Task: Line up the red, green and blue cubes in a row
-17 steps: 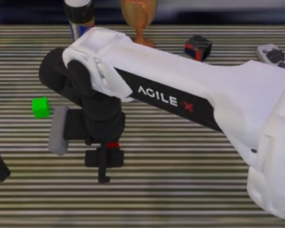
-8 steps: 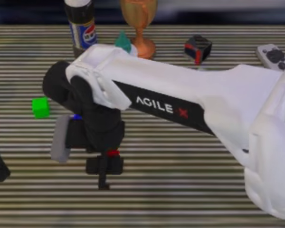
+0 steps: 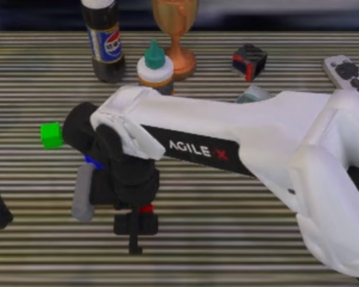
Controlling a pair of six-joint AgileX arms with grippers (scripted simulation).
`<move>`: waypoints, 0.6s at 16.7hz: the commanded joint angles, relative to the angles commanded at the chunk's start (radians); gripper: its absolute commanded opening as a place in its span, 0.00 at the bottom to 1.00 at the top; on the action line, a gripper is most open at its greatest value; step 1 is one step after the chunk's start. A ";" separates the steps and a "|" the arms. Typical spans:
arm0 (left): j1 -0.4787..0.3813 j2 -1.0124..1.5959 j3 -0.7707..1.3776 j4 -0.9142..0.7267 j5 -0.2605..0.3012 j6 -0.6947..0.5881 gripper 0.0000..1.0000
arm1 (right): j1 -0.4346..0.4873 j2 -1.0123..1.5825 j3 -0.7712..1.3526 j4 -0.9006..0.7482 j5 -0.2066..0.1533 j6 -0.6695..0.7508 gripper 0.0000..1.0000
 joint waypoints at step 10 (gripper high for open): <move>0.000 0.000 0.000 0.000 0.000 0.000 1.00 | 0.000 0.000 0.000 0.000 0.000 0.000 0.68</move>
